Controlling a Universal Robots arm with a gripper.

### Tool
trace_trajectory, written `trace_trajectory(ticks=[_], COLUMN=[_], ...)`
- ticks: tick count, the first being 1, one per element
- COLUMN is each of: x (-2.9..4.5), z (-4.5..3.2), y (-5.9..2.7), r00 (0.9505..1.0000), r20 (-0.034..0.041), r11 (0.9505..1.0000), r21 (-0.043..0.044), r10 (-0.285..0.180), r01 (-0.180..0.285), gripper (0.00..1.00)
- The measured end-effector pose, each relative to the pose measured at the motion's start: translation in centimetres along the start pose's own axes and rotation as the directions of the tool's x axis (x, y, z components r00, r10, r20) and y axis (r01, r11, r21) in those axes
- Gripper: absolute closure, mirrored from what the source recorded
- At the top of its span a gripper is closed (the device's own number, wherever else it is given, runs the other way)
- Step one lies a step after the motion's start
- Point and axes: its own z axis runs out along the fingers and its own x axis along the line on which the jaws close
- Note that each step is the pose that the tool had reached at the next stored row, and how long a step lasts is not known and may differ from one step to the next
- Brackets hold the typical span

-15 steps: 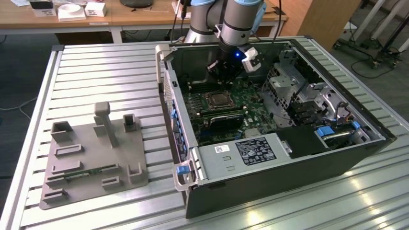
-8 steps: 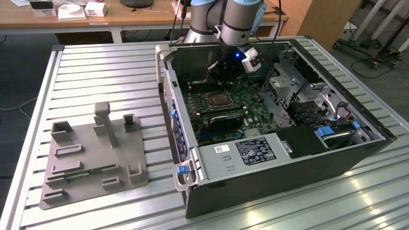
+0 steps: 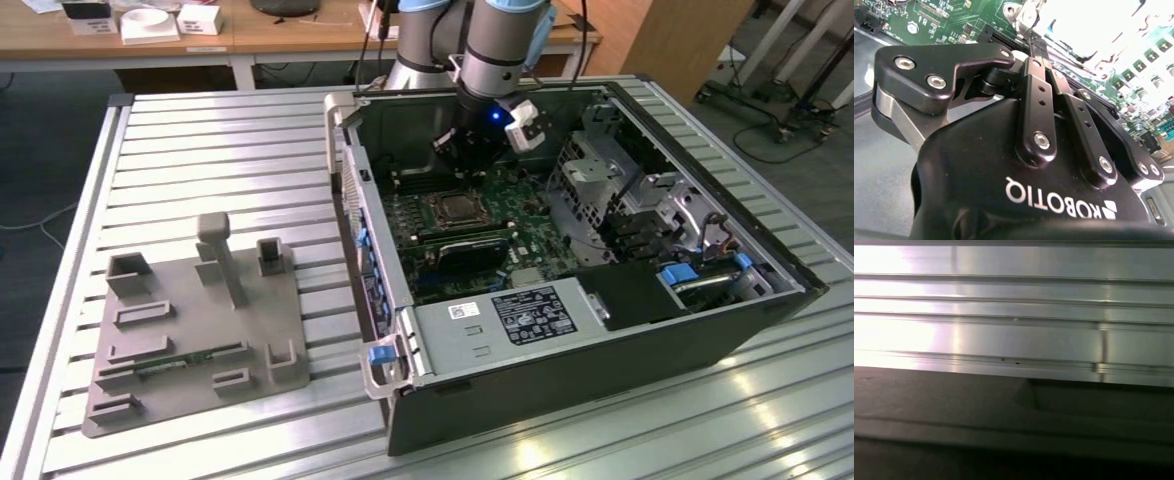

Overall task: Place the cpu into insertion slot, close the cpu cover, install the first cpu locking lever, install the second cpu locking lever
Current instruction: 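Install the first cpu locking lever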

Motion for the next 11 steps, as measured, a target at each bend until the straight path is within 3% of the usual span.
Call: trace_trajectory(ticks=[11], x=[0.00], z=[-0.18], y=[0.00], r00=[1.0000], r20=[0.0002], r11=[1.0000], r21=[0.0001], r10=[0.000], r01=[0.000], gripper=[0.90])
